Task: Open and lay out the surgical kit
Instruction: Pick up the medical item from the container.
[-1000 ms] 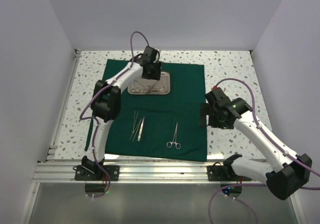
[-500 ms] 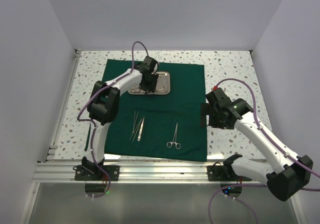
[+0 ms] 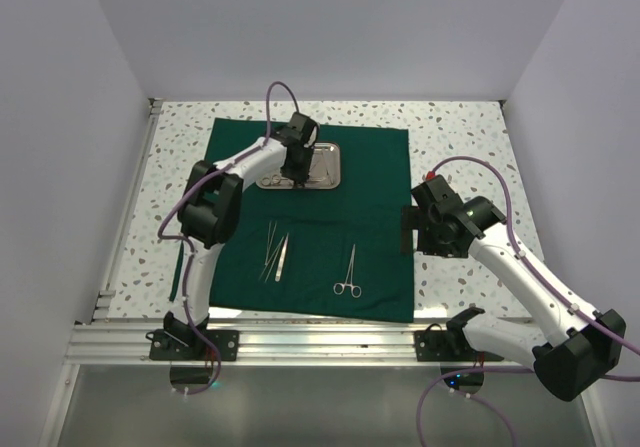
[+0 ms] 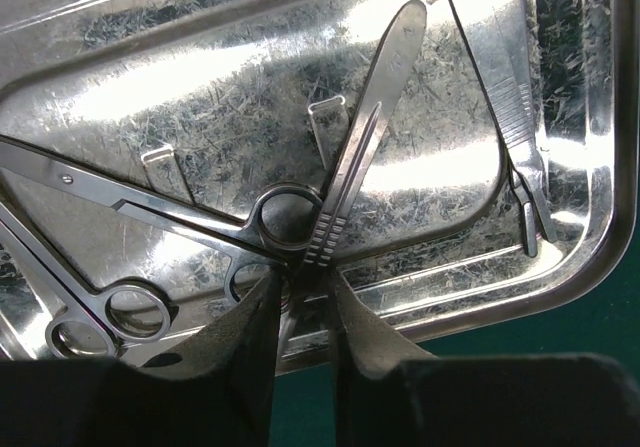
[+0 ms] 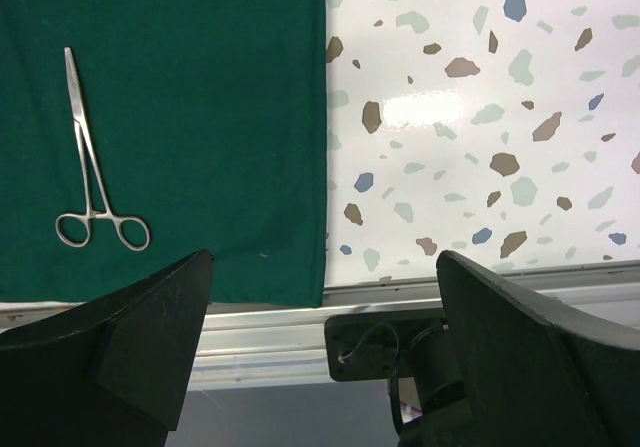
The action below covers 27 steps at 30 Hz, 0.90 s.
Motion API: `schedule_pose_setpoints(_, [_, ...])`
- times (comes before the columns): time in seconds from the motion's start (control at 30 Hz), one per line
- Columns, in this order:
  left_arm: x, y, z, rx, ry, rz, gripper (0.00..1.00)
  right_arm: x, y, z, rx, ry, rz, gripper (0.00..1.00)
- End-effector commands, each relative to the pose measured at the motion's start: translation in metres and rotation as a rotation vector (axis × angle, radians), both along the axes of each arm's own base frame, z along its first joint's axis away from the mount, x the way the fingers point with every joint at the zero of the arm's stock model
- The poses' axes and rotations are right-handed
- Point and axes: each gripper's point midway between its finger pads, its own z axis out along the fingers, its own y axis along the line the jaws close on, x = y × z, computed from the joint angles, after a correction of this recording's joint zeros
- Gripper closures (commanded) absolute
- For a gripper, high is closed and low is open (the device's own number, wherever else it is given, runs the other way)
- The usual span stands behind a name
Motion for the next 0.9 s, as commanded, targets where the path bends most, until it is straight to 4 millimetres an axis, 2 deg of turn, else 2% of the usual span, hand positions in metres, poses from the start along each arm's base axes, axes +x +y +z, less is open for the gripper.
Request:
schedule_pose_setpoints(0.0, [0.0,0.001,-0.021,0.038,0.027,-0.027,0.73,0.003,0.001,0.001,0.008,-0.014,0.006,0.02])
schedule_pose_setpoints(0.07, [-0.003,0.002,-0.027,0.044,0.042,-0.028,0.8,0.004,0.001,0.001,0.006,-0.013,0.004,0.02])
schedule_pose_setpoints(0.1, [-0.004,0.001,-0.027,0.043,0.045,-0.029,0.88,0.004,0.001,0.001,0.006,-0.015,0.007,0.02])
schedule_pose_setpoints(0.2, [-0.006,0.001,-0.028,0.038,0.052,-0.032,1.0,0.005,0.001,0.001,0.007,-0.018,0.003,0.02])
schedule_pose_setpoints(0.33, [-0.007,-0.003,-0.021,0.017,0.051,-0.049,1.0,0.005,0.001,0.002,0.006,-0.021,0.007,0.02])
schedule_pose_setpoints(0.43, [-0.004,-0.007,-0.005,-0.004,0.035,-0.061,1.0,0.006,0.001,0.003,0.006,-0.027,0.008,0.02])
schedule_pose_setpoints(0.53, [0.002,-0.014,0.022,-0.044,-0.002,-0.07,1.0,0.006,0.001,0.004,0.01,-0.034,0.009,0.02])
schedule_pose_setpoints(0.57, [0.005,-0.018,0.037,-0.063,-0.027,-0.075,1.0,0.006,0.001,0.005,0.011,-0.037,0.011,0.02])
schedule_pose_setpoints(0.77, [0.019,-0.025,0.099,-0.113,-0.121,-0.072,1.0,0.006,0.002,0.007,0.021,-0.049,0.011,0.02])
schedule_pose_setpoints(0.87, [0.019,-0.024,0.118,-0.116,-0.147,-0.068,1.0,0.005,0.002,0.008,0.027,-0.053,0.012,0.02])
